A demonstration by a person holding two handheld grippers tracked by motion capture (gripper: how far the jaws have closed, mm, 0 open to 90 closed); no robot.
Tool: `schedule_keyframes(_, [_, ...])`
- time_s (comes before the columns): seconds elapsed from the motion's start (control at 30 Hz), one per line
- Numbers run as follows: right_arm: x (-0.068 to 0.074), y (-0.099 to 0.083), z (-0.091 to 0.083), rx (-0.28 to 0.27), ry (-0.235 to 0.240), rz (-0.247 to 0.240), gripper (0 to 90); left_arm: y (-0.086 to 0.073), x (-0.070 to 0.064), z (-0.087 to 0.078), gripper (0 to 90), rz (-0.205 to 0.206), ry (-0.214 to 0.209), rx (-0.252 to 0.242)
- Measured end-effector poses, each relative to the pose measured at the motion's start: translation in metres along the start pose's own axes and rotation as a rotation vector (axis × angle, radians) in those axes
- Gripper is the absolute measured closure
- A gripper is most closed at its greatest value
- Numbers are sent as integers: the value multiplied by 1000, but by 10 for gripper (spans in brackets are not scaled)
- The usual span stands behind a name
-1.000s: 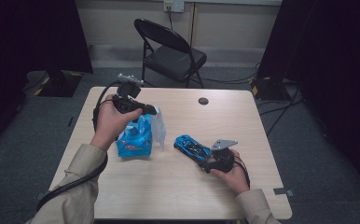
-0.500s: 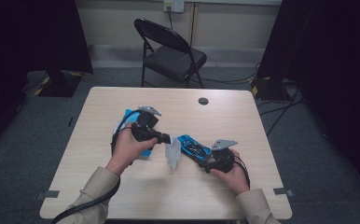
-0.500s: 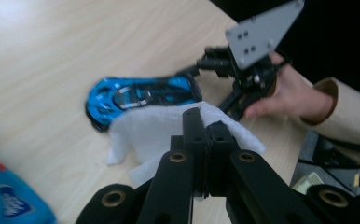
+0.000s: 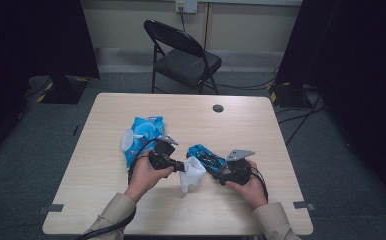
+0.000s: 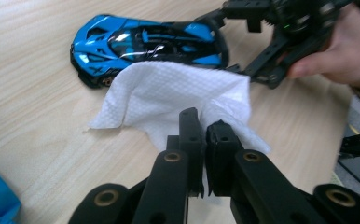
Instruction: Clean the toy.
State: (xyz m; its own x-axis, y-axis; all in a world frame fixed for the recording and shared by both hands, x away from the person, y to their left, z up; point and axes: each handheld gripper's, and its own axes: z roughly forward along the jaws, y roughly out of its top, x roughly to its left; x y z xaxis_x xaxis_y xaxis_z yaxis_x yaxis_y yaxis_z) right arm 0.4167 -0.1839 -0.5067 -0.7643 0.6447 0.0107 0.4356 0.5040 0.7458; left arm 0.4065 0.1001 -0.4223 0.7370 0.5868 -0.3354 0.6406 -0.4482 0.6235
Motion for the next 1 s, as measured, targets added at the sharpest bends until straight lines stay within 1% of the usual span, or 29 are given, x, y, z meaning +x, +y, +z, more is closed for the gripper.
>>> schedule_keyframes(0.07, [0,0,0,0,0,0,248,-3,3,8,861,-10,-3,9])
schedule_keyframes(0.13, [0,0,0,0,0,0,248,-5,5,16,841,-5,12,4])
schedule_keyframes(0.17, [0,0,0,0,0,0,248,-6,6,19,809,2,18,-1])
schedule_keyframes(0.23, [0,0,0,0,0,0,248,-7,8,27,755,2,28,-6])
schedule_keyframes(0.27, [0,0,0,0,0,1,248,-8,9,30,729,10,36,-9])
schedule_keyframes(0.3, [0,0,0,0,0,0,248,-9,10,34,672,23,51,-20])
schedule_keyframes(0.33, [0,0,0,0,0,0,248,-10,11,39,592,40,65,-39])
schedule_keyframes(0.37, [0,0,0,0,0,0,248,-11,11,42,527,58,68,-47])
schedule_keyframes(0.43, [0,0,0,0,0,0,248,-12,11,50,464,62,77,-45])
schedule_keyframes(0.5, [0,0,0,0,1,0,248,-12,11,57,392,74,71,-41])
schedule_keyframes(0.57, [0,0,0,0,1,-1,248,-13,10,63,363,92,92,-32])
schedule_keyframes(0.6, [0,0,0,0,1,-1,248,-13,10,65,355,95,89,-30])
schedule_keyframes(0.63, [0,0,0,0,1,-1,247,-13,10,67,351,100,90,-16])
schedule_keyframes(0.67, [0,0,0,0,1,0,248,-14,10,69,348,107,97,-20])
schedule_keyframes(0.7, [0,0,0,0,1,-1,248,-13,9,71,341,116,102,-9])
schedule_keyframes(0.73, [0,0,0,0,1,0,248,-14,9,72,340,120,104,-9])
schedule_keyframes(0.77, [0,0,0,0,1,0,248,-14,8,74,339,120,102,1])
schedule_keyframes(0.8, [0,0,0,0,1,0,248,-14,8,76,349,120,103,-1])
schedule_keyframes(0.87, [0,0,0,0,1,0,248,-16,7,78,382,124,97,7])
schedule_keyframes(0.9, [0,0,0,0,1,0,248,-16,7,78,408,134,97,5])
schedule_keyframes(0.93, [0,0,0,0,1,-1,248,-16,6,79,438,134,84,5])
schedule_keyframes(0.97, [0,0,0,0,1,0,248,-15,6,78,490,126,67,13])
schedule_keyframes(1.0, [0,0,0,0,1,-1,248,-15,5,79,506,127,71,16])
